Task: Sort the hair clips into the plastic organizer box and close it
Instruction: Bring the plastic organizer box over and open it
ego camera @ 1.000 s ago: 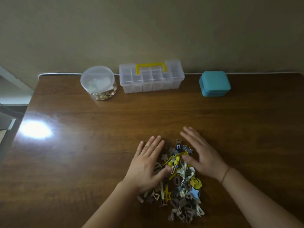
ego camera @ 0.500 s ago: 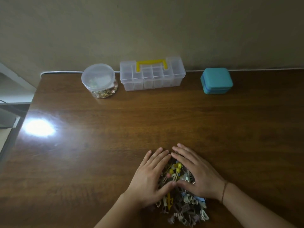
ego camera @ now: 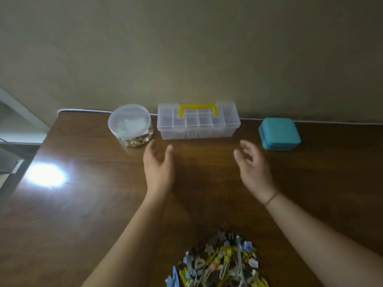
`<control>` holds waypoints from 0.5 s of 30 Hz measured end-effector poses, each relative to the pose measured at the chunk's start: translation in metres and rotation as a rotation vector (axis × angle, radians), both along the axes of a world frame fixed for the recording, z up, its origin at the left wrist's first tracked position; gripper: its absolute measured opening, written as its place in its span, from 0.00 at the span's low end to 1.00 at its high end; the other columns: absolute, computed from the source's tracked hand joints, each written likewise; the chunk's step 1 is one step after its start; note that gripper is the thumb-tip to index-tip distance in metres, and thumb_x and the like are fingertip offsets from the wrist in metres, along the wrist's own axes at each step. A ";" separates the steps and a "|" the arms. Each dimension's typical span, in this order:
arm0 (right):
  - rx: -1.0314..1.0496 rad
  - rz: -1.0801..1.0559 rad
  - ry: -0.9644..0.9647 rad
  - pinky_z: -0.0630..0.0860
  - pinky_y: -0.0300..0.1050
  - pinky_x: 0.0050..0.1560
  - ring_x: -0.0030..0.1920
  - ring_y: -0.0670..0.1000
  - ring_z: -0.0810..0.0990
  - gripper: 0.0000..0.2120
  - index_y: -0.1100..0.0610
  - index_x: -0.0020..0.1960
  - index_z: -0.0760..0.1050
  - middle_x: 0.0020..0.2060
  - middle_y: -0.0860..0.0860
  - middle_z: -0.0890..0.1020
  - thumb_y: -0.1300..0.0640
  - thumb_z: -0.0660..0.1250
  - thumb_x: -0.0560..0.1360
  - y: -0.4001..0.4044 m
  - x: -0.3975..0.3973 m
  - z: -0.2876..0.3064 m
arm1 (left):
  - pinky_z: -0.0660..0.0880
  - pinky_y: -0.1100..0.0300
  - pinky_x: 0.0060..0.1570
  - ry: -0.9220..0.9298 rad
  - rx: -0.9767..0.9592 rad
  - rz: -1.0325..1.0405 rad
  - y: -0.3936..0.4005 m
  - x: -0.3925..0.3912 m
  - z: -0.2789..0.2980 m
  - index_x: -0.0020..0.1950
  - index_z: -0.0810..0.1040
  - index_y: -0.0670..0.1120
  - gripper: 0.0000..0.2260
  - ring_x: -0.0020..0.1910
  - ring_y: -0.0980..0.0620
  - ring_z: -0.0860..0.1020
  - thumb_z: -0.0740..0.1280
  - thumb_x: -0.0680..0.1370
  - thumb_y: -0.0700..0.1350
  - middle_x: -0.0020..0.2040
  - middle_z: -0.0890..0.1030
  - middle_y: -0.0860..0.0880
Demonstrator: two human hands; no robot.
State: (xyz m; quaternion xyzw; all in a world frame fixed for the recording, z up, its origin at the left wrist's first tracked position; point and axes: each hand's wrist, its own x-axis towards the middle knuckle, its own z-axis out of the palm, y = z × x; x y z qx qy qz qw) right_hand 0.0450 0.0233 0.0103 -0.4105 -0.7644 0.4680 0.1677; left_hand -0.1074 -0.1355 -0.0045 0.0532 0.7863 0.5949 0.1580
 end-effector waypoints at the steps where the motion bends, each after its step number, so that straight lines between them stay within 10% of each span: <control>1: -0.067 -0.069 0.014 0.70 0.49 0.66 0.69 0.48 0.68 0.23 0.49 0.72 0.65 0.70 0.47 0.70 0.46 0.62 0.79 0.015 -0.017 0.005 | 0.65 0.47 0.72 -0.075 0.044 0.066 0.011 -0.014 0.002 0.75 0.64 0.49 0.27 0.72 0.51 0.67 0.65 0.78 0.55 0.74 0.69 0.49; 10: -0.176 -0.034 0.045 0.73 0.33 0.44 0.57 0.46 0.75 0.26 0.56 0.74 0.62 0.64 0.49 0.75 0.51 0.64 0.79 0.069 -0.082 0.013 | 0.69 0.46 0.68 0.051 -0.078 -0.031 0.041 -0.052 0.008 0.75 0.64 0.47 0.28 0.69 0.48 0.72 0.66 0.78 0.52 0.70 0.73 0.46; 15: -0.162 -0.016 0.024 0.78 0.45 0.55 0.63 0.49 0.76 0.28 0.51 0.74 0.61 0.67 0.50 0.75 0.52 0.67 0.77 0.046 -0.055 0.006 | 0.71 0.50 0.67 0.110 -0.071 -0.041 0.018 -0.031 0.004 0.75 0.63 0.49 0.29 0.68 0.49 0.73 0.69 0.77 0.51 0.69 0.74 0.49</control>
